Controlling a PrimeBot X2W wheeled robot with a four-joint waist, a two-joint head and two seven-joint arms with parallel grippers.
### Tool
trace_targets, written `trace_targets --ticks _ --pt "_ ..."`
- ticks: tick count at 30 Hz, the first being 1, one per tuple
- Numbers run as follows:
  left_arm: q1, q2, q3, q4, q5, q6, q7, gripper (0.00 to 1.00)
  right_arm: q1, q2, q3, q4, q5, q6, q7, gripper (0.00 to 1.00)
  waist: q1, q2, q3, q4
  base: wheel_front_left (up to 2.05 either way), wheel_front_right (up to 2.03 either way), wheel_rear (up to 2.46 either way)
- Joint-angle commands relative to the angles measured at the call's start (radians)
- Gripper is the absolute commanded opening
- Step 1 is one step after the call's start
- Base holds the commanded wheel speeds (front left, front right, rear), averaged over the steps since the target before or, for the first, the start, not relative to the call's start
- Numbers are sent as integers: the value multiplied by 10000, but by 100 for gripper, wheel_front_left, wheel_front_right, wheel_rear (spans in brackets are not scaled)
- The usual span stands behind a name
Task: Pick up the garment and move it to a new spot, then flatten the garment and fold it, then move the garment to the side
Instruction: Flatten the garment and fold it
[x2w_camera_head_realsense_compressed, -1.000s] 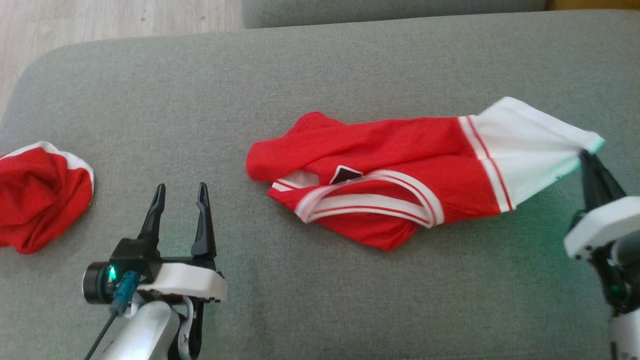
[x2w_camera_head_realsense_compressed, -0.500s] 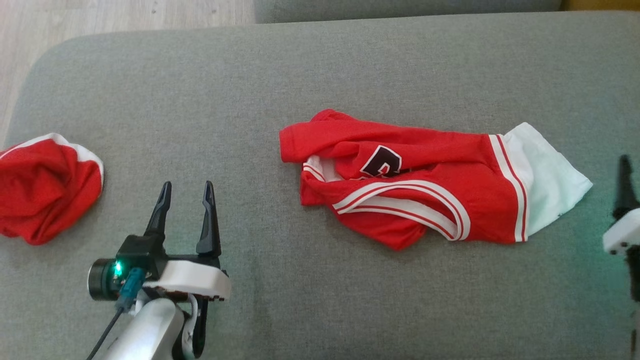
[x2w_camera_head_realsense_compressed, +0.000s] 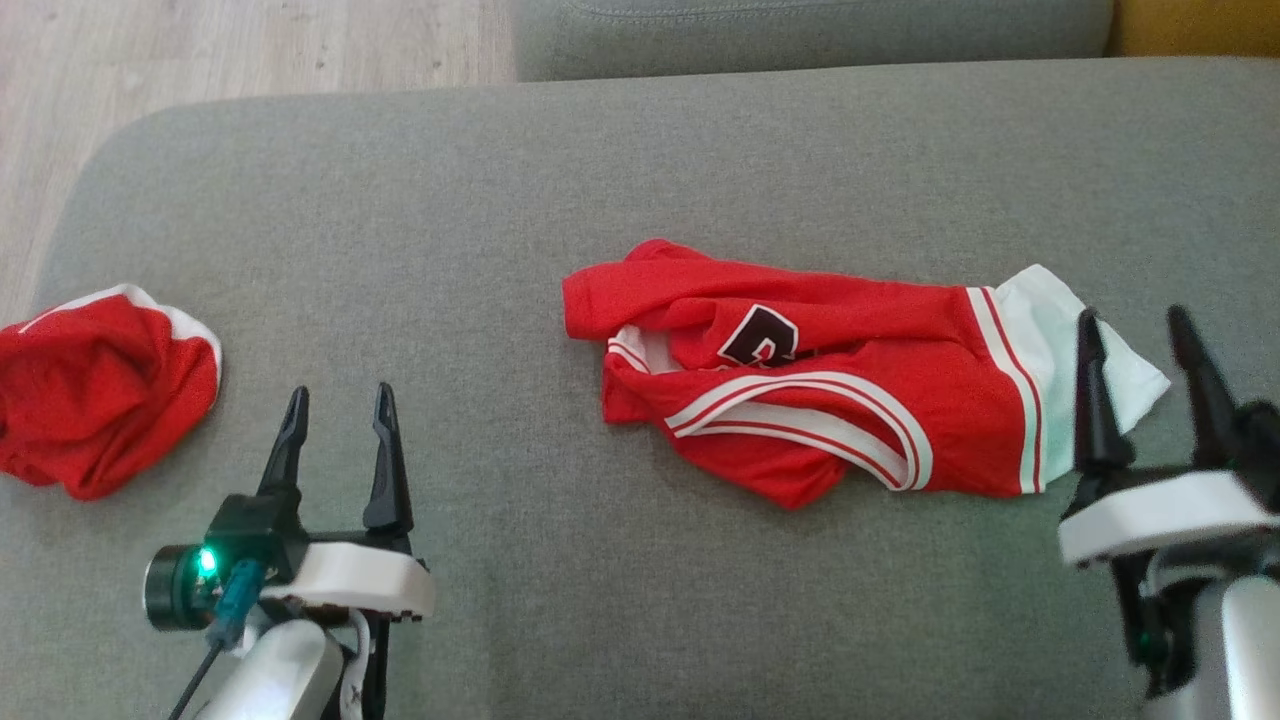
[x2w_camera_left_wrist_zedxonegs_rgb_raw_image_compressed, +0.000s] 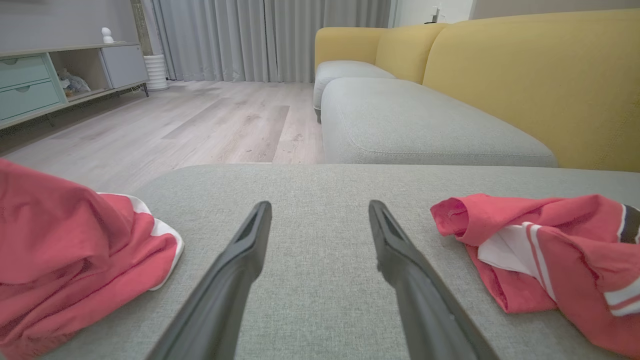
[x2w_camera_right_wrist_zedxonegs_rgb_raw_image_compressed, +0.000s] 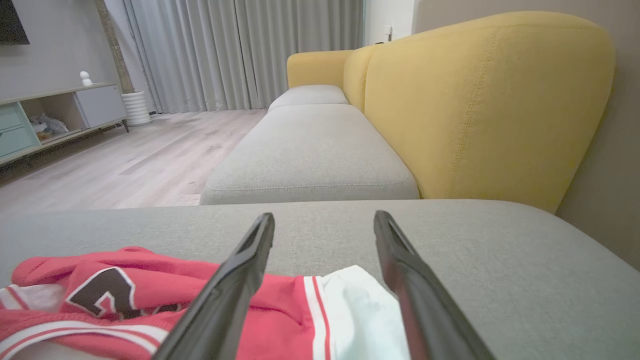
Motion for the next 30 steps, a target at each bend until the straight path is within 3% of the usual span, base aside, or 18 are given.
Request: trace_targets --ticks 1,8,30 --pt "-255 301 436 -316 46 69 -40 100 -131 -6 317 -531 109 -7 40 100 0 0 -45 -2 0 0 0" --pt "-30 441 475 -490 -12 222 67 100 812 109 1209 -1558 550 -7 441 100 0 0 -162 -27 0 0 0" --pt "97 567 354 -716 -50 395 199 100 1129 127 1308 -1960 944 -7 810 100 0 0 -190 -50 0 0 0"
